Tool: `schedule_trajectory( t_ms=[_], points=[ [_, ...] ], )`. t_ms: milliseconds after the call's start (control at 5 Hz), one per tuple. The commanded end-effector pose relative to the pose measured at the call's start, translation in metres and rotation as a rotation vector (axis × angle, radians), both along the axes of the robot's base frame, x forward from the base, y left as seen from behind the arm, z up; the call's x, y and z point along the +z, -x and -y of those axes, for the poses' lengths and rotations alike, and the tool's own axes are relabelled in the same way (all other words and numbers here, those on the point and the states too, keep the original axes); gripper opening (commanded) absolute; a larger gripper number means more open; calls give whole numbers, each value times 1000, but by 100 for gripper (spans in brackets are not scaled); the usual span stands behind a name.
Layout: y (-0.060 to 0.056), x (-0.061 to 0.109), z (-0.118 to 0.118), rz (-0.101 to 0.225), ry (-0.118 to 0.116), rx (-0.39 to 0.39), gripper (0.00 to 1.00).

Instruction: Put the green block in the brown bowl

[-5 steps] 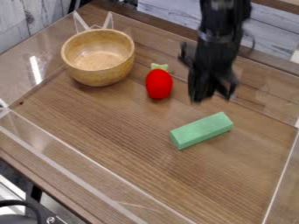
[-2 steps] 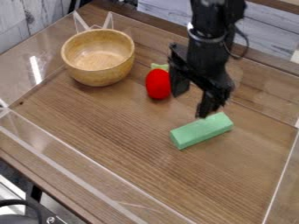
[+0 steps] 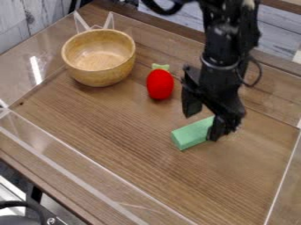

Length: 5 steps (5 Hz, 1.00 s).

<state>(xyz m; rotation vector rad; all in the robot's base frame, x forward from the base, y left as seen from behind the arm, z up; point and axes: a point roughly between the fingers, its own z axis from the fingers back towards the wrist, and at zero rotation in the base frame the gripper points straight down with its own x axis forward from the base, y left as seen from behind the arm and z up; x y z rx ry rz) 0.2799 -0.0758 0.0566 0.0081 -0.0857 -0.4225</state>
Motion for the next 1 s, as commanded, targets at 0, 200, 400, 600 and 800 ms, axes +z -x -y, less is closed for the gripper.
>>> schedule_trajectory(
  t_ms=[0, 200, 400, 600, 800],
  points=[
    [-5, 2, 8, 21, 8, 31, 0],
    [-10, 23, -3, 44, 12, 107, 0],
    [-15, 53, -15, 82, 17, 194, 0],
    [-21, 74, -29, 119, 28, 252, 0],
    [-21, 45, -27, 102, 24, 232, 100]
  ],
)
